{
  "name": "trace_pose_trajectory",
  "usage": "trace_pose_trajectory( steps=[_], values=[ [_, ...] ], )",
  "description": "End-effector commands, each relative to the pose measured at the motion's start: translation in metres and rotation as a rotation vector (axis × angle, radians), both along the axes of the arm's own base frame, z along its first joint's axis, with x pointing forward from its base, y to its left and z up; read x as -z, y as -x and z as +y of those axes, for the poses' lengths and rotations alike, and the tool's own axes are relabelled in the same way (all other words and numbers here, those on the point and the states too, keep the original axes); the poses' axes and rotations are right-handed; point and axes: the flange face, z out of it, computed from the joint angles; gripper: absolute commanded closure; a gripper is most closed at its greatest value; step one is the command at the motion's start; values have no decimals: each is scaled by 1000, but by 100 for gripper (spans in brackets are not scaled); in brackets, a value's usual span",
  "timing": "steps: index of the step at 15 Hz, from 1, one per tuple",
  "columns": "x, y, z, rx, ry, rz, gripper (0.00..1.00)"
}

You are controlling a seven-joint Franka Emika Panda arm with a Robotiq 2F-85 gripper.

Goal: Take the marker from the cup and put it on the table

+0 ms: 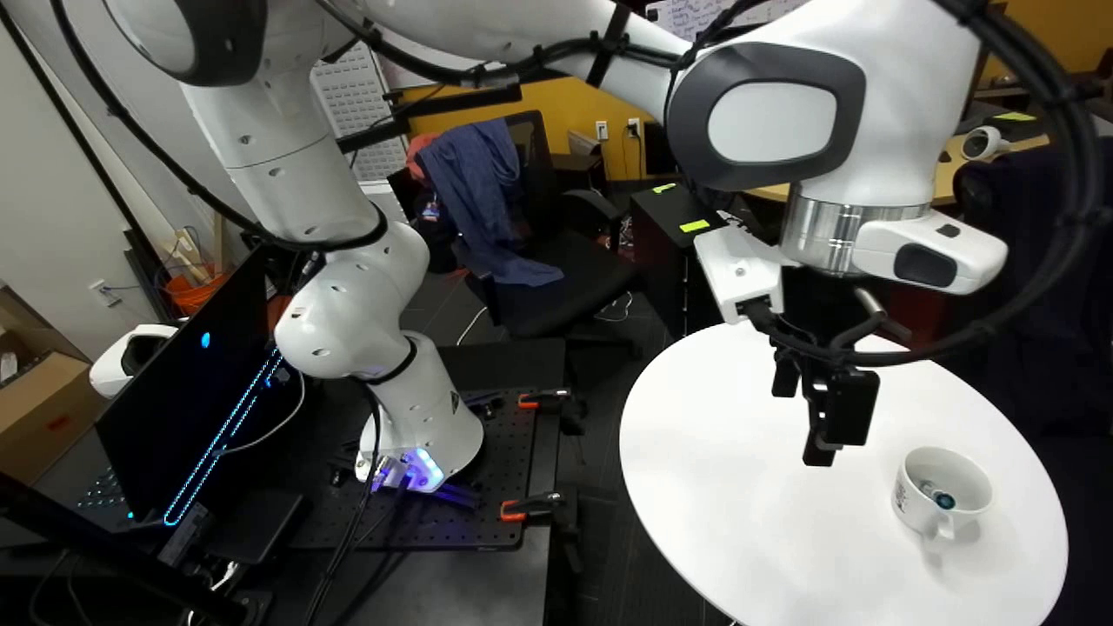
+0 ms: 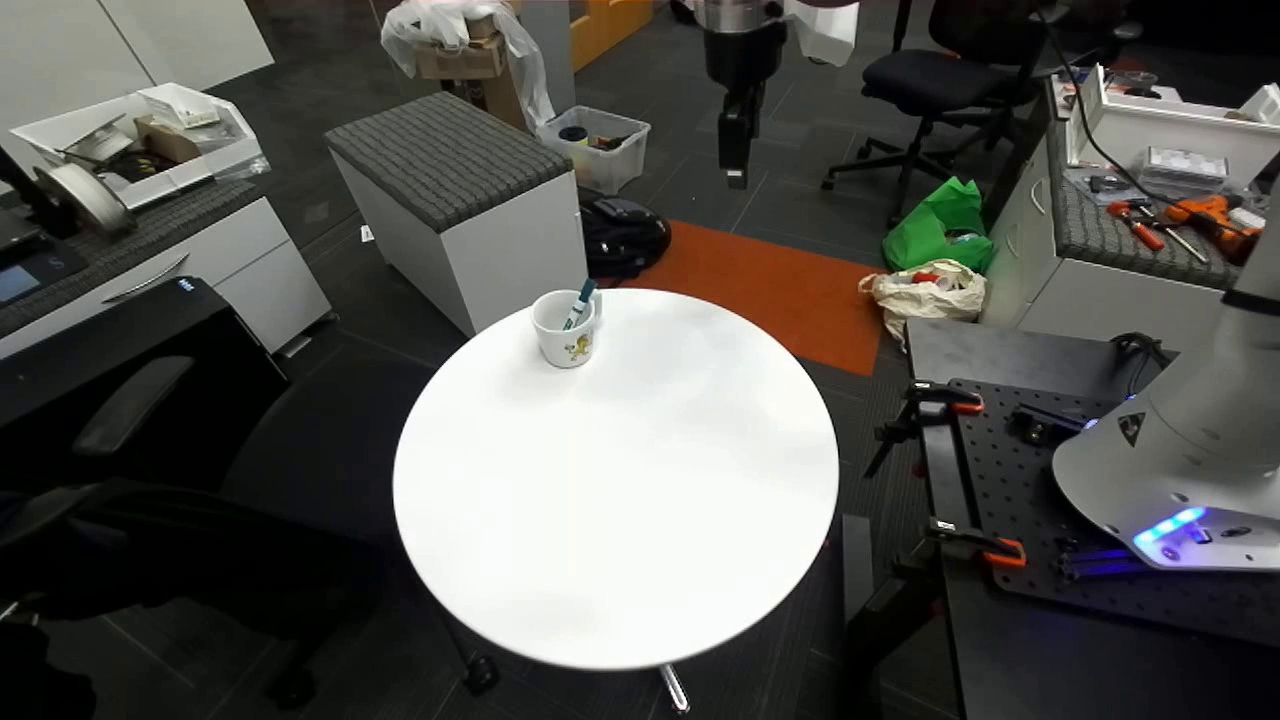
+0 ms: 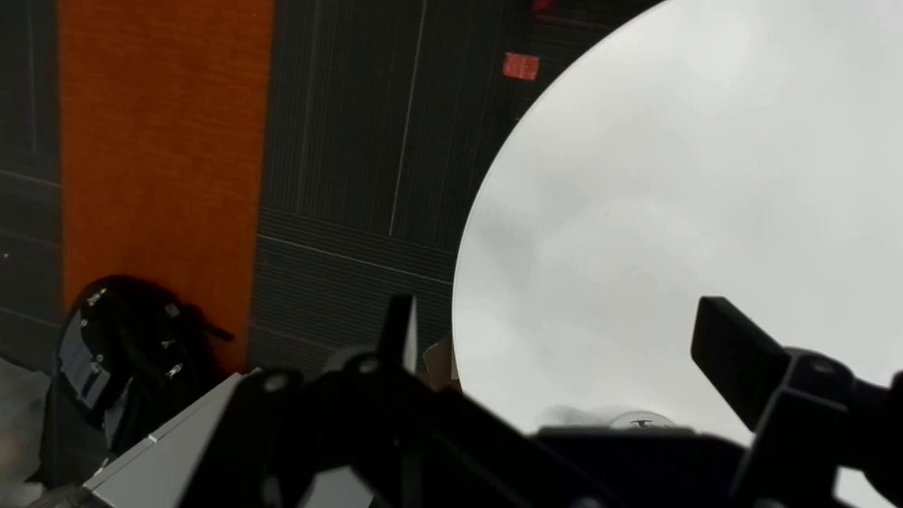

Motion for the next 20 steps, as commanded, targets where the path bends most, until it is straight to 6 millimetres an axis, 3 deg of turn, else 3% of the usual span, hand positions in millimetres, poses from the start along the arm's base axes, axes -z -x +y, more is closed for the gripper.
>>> trace_pose_trajectory(
  steps=[1, 11, 20],
  values=[
    [5, -26, -4, -165, 94, 68, 0],
    [25, -88, 30, -559, 106, 90, 0],
    [78, -119, 39, -649, 59, 135, 0]
  ],
)
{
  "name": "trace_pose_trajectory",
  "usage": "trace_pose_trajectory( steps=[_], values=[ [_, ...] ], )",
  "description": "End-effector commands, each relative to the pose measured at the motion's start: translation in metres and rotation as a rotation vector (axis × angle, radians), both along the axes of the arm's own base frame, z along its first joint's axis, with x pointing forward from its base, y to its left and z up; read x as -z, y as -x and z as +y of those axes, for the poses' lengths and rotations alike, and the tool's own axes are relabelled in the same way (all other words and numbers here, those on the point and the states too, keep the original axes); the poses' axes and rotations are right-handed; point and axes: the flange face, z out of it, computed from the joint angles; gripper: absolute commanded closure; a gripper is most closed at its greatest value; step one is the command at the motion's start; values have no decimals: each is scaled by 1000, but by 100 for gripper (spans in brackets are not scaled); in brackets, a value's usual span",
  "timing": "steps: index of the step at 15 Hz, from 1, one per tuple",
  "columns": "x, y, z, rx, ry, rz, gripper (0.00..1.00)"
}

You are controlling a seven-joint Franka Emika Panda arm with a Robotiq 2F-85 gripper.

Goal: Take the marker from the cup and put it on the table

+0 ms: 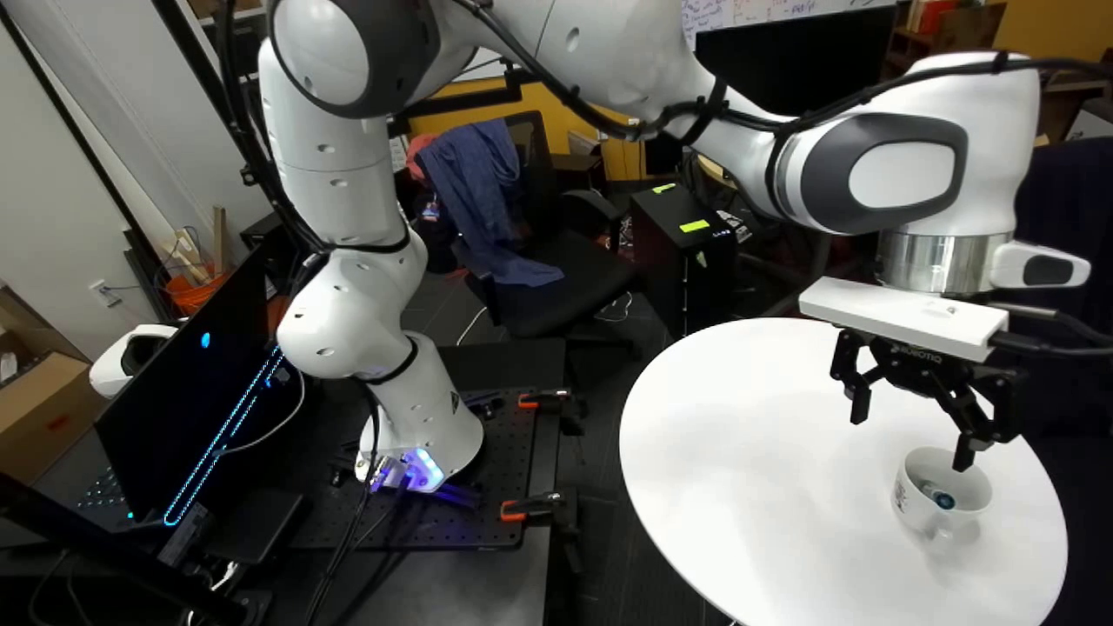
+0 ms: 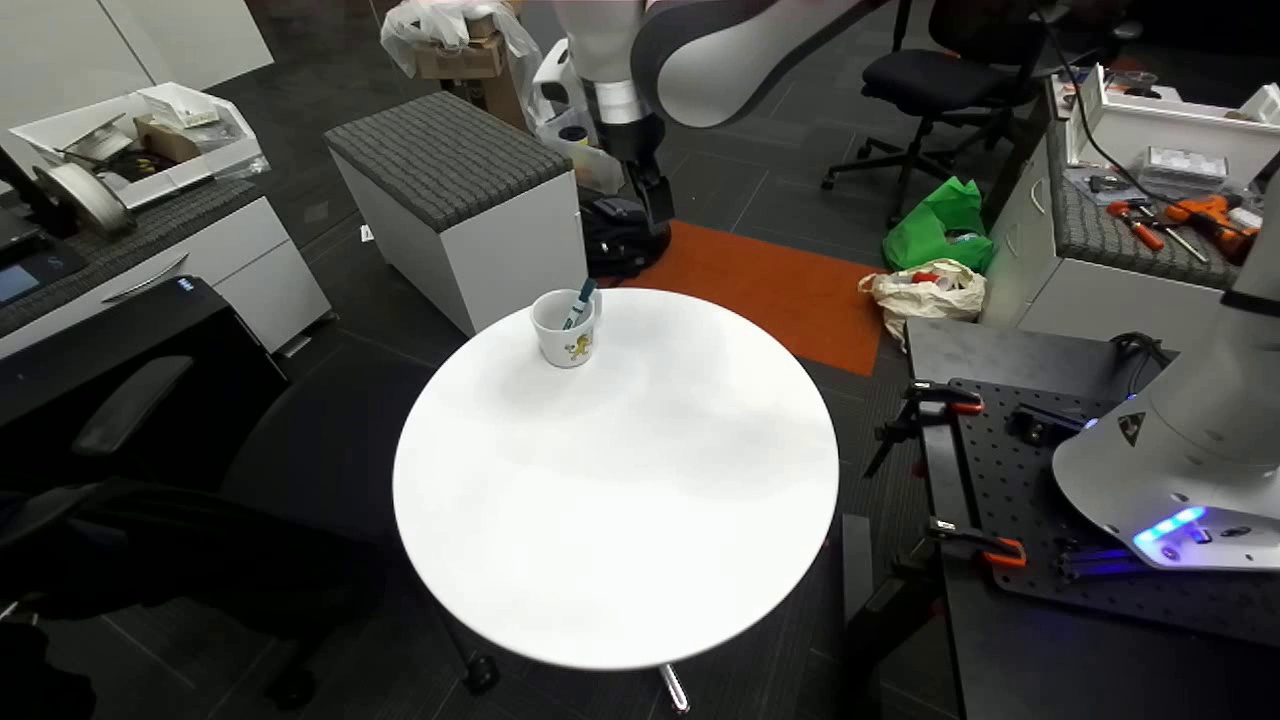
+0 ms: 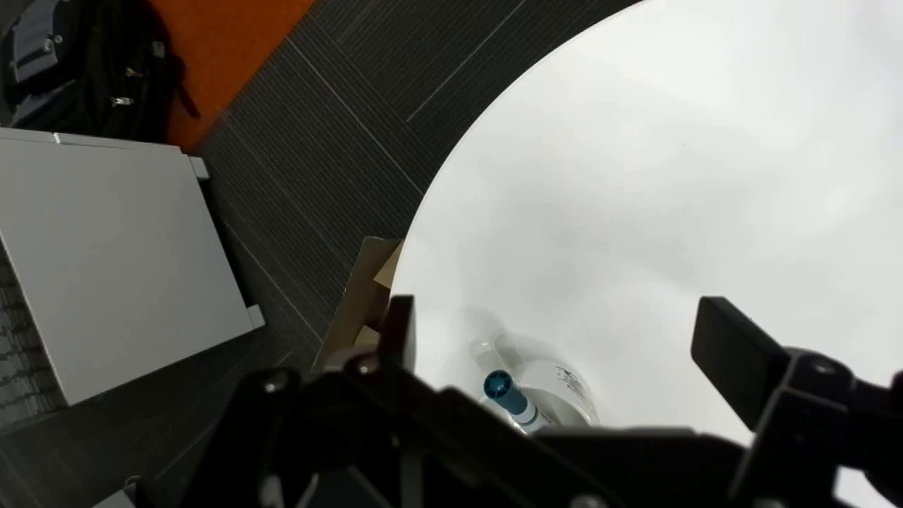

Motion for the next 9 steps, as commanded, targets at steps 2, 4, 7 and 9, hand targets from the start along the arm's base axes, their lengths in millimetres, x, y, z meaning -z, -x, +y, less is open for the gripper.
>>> trace_pose_trajectory(
  steps=[2, 4, 7, 9],
  values=[
    [12, -4, 2, -11, -4, 21, 0],
    [14, -4, 1, -10, -5, 25, 0],
    [13, -4, 1, -10, -4, 23, 0],
    [15, -6, 0, -6, -8, 26, 0]
  ],
)
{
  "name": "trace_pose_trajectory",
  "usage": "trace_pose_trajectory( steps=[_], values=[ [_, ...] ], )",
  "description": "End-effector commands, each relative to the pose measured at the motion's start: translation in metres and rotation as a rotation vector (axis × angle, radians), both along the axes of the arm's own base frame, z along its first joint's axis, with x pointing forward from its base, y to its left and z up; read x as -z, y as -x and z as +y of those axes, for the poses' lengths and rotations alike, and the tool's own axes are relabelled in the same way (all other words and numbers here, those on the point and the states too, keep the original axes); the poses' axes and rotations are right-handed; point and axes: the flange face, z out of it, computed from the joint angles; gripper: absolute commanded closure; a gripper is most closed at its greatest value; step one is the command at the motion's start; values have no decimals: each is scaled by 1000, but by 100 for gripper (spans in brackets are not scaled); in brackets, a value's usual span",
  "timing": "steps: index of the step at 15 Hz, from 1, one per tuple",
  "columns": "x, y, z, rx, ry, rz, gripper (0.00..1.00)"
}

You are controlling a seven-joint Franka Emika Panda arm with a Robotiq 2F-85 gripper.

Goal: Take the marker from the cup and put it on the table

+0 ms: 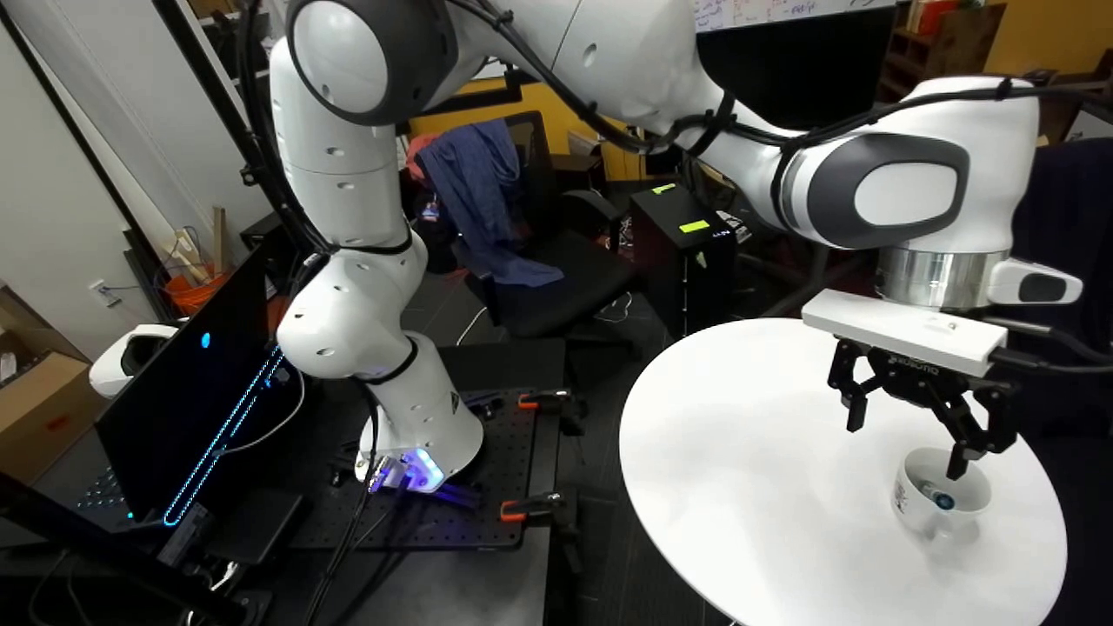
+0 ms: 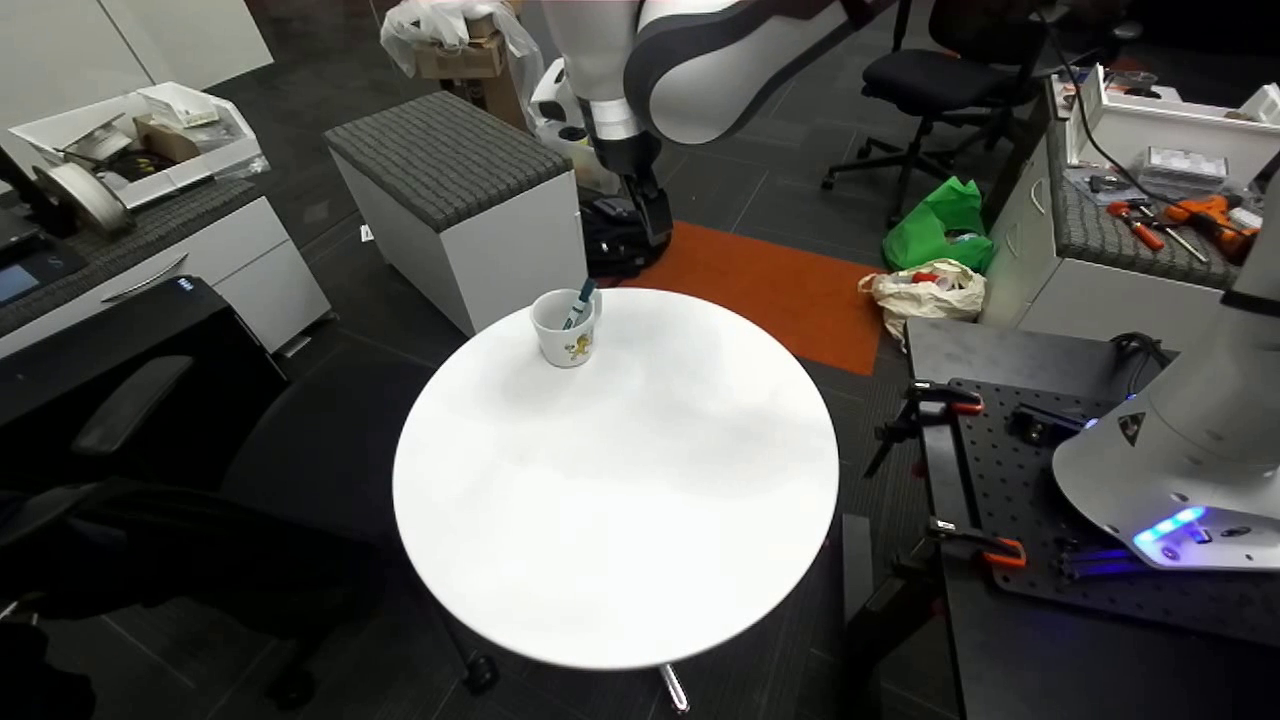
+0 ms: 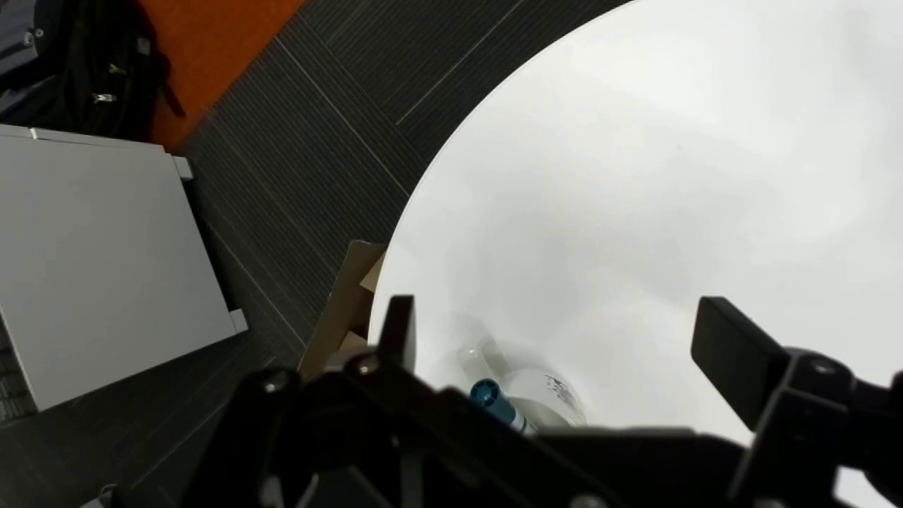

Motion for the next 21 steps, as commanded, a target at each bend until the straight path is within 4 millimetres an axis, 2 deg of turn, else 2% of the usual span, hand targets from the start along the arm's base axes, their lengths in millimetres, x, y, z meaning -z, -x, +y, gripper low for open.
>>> trace_pose_trajectory(
  steps=[1, 12, 21],
  values=[
    [1, -5, -1, 6, -15, 10, 0],
    [15, -28, 4, -8, -47, 2, 0],
    [53, -63, 19, -80, -59, 28, 0]
  ],
)
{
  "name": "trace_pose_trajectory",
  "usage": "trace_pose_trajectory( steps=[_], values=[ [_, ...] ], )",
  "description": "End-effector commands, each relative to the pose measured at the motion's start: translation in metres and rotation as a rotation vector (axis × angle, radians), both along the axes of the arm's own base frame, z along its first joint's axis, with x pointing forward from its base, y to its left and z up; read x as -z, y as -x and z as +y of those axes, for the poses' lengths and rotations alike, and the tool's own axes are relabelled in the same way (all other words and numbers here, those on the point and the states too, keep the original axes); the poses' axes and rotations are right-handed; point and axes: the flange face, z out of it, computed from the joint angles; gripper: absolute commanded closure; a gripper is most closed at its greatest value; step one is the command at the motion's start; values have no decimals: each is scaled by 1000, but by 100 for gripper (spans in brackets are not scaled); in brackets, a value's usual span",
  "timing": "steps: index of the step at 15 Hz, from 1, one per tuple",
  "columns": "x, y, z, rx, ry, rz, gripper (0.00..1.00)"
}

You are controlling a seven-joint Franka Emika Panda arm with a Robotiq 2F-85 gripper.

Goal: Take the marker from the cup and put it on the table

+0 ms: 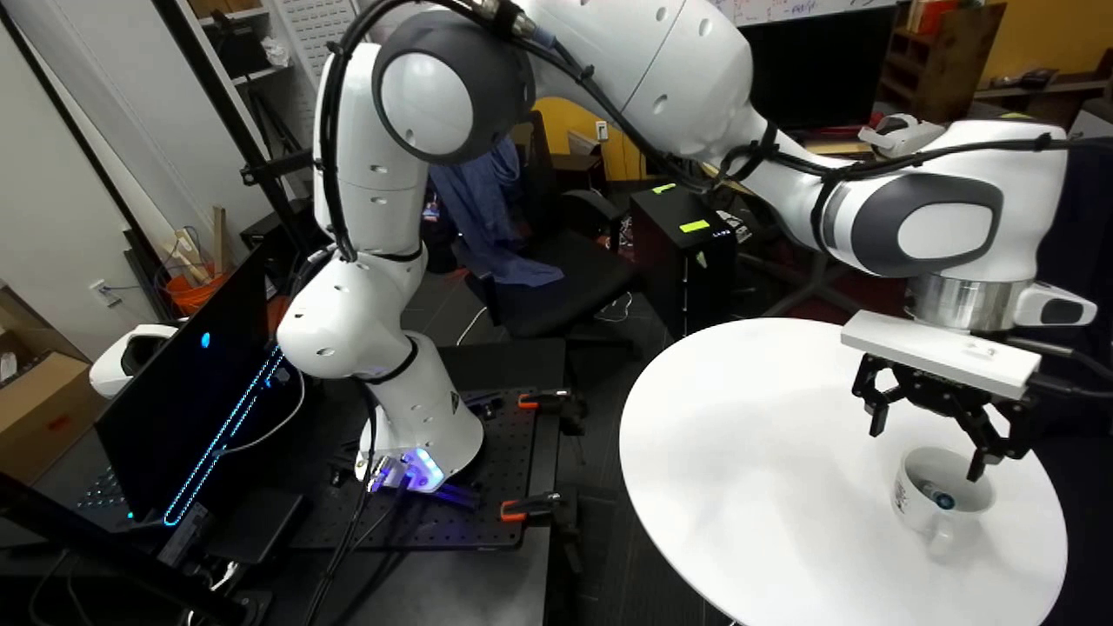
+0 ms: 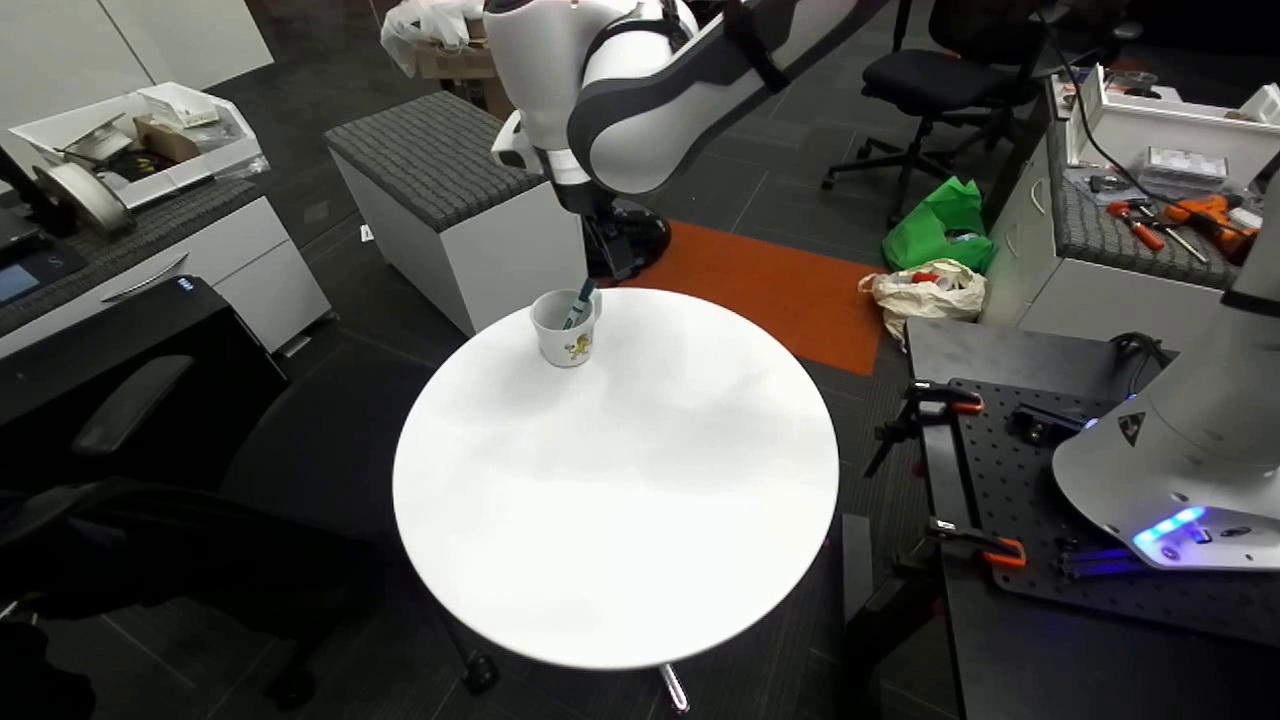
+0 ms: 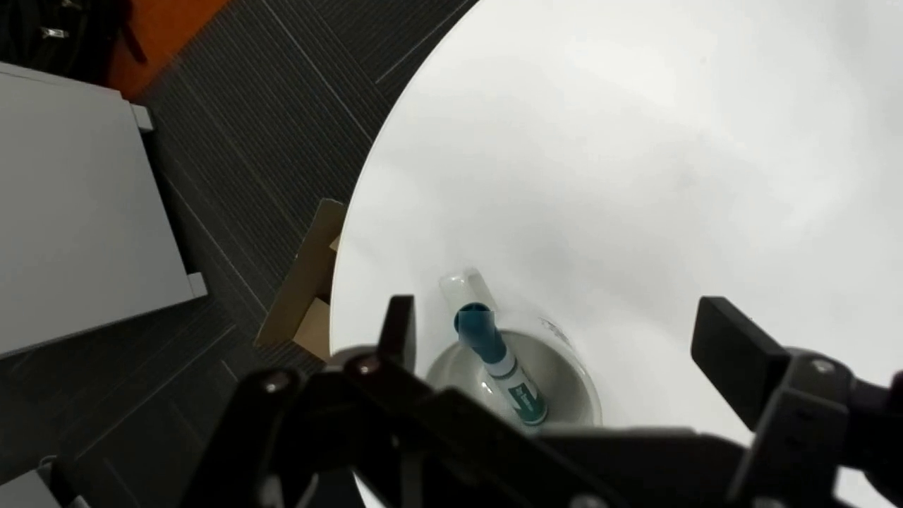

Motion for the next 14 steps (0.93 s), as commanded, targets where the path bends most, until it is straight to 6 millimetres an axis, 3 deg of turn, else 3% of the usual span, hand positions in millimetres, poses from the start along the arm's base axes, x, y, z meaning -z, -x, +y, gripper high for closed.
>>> trace_pose_trajectory(
  steps=[1, 8, 14],
  values=[
    [11, -20, 1, -25, -17, 6, 4],
    [35, -40, -1, -20, 2, 18, 37],
    [47, -50, 4, -30, 4, 22, 42]
  ],
)
